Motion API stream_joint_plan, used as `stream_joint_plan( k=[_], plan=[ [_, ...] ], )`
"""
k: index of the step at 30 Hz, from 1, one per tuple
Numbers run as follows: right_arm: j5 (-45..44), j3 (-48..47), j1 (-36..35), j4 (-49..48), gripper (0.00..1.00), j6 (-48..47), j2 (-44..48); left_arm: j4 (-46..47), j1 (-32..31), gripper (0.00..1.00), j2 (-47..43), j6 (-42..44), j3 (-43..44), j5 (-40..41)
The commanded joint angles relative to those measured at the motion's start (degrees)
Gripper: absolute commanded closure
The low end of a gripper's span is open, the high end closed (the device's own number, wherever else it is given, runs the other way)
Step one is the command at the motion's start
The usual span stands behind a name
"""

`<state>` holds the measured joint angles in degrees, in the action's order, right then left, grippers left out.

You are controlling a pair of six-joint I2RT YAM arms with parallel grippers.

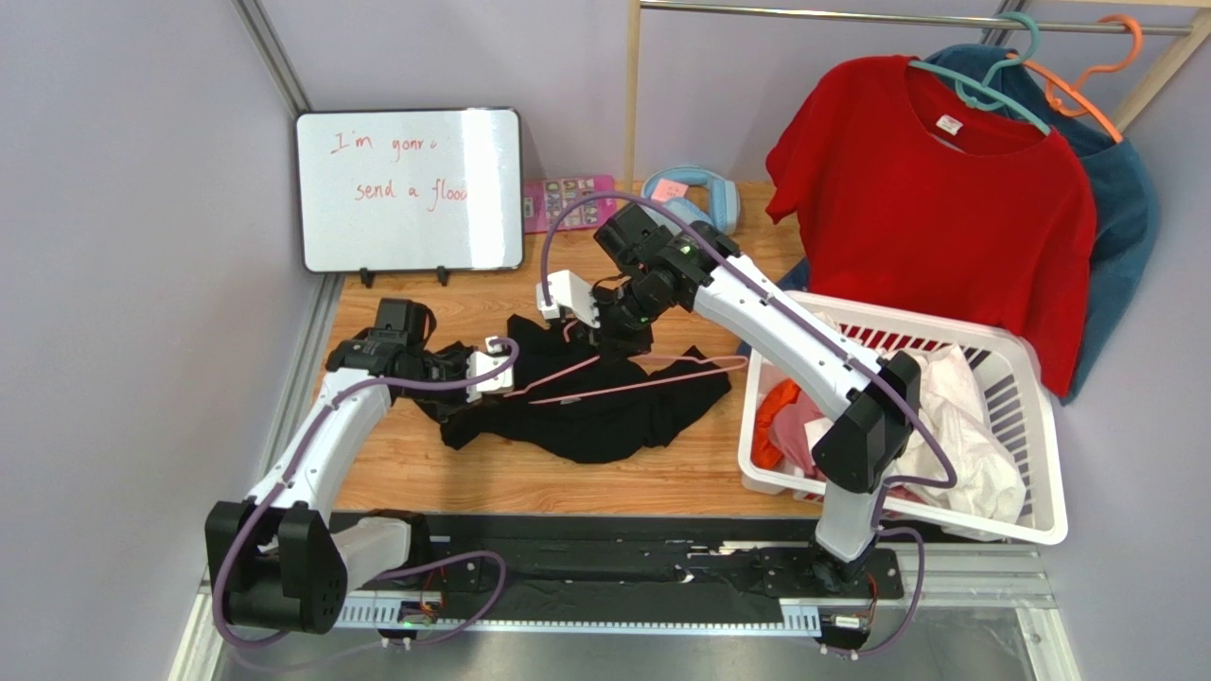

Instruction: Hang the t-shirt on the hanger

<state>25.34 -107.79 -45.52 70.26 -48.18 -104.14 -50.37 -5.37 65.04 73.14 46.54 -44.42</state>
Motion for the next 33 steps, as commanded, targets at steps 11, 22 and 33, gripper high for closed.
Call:
stream_joint_plan(
  k=[11,22,33],
  plan=[
    [7.1,-3.7,-2.9,-8.6,1.00,8.0,-2.6,-0.1,-0.3,0.84,-2.0,-2.0,2.4,-6.2],
    [15.4,-4.0,-3.0,-16.0,1.00,15.7,-6.0,-0.2,-0.9,0.91,-3.2,-3.8,4.1,-9.0],
    [19.0,0.6,-2.8,-20.2,1.00,18.3,-6.5,0.4,-1.1,0.95,-5.4,-6.3,4.4,-10.3]
  ],
)
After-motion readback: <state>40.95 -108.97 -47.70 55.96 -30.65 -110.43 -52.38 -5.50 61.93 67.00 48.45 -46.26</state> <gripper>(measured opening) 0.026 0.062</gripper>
